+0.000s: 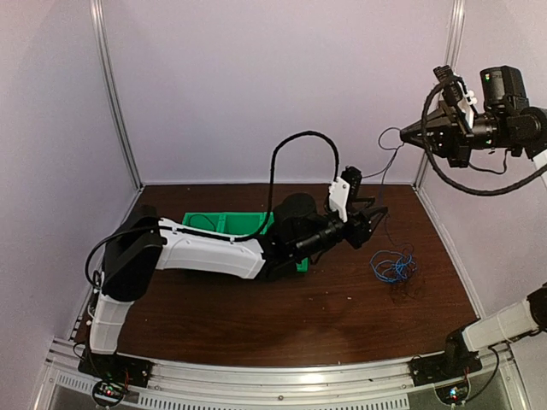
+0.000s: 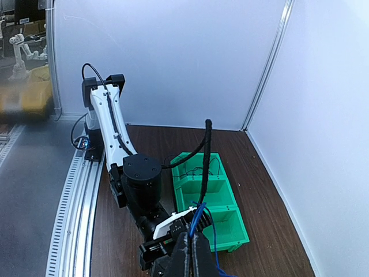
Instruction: Untangle the cables
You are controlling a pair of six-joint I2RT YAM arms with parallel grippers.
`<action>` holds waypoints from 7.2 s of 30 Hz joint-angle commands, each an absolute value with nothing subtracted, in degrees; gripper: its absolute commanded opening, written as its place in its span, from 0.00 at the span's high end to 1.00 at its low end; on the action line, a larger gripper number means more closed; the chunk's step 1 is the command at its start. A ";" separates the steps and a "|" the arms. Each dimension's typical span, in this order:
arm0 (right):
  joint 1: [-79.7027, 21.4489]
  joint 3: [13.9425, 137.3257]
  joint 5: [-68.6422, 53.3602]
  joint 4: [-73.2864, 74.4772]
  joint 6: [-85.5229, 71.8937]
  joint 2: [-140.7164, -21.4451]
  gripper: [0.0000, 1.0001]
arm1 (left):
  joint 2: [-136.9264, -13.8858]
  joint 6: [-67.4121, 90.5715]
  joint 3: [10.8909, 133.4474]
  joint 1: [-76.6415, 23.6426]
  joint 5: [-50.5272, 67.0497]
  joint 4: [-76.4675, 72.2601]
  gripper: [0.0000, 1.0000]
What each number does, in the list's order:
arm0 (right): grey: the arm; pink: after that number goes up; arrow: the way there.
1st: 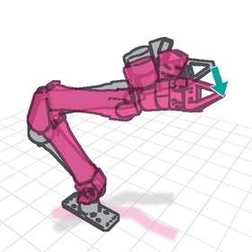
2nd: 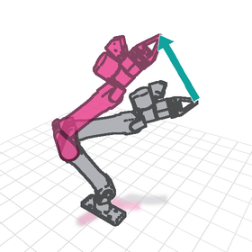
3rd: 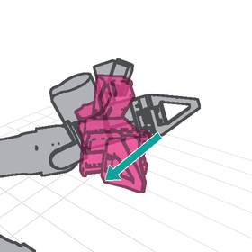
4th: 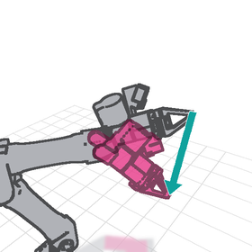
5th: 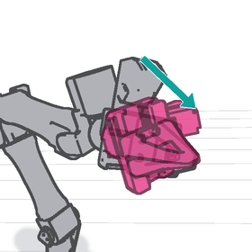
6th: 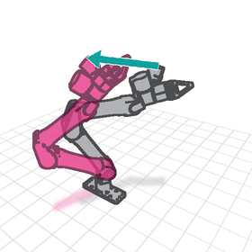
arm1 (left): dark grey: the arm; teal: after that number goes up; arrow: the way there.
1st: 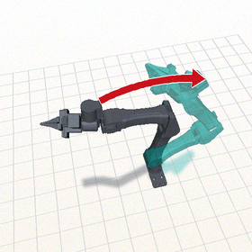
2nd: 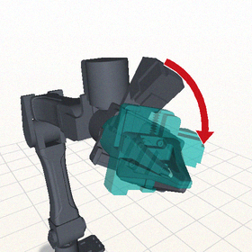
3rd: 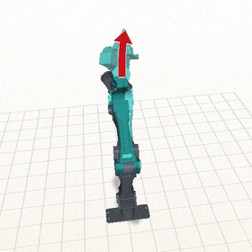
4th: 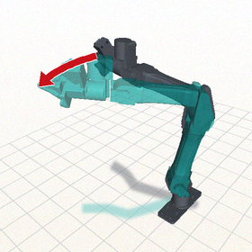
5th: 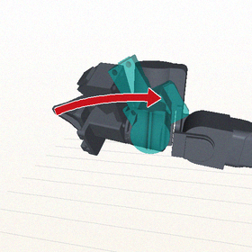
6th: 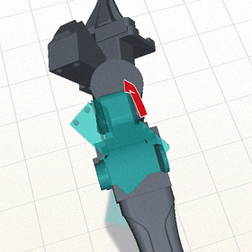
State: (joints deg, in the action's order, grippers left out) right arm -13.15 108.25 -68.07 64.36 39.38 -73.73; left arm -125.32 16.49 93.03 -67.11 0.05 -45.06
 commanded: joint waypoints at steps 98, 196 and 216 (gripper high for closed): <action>-38.50 60.67 -39.37 18.03 36.46 -81.90 0.15 | -91.04 -9.88 127.88 -63.24 -22.09 -3.44 1.00; -25.50 36.69 -25.94 26.71 34.52 -60.31 0.19 | -82.43 12.81 80.08 -32.56 -19.72 16.84 1.00; -23.80 35.08 -26.59 25.01 34.54 -59.85 0.19 | -93.42 18.63 66.90 -28.66 -19.41 18.78 1.00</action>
State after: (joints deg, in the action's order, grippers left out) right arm -24.32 35.64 -25.74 26.02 34.68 -60.10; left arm -90.52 17.37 68.60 -29.69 -21.34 21.04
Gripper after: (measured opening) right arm 0.808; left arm 0.008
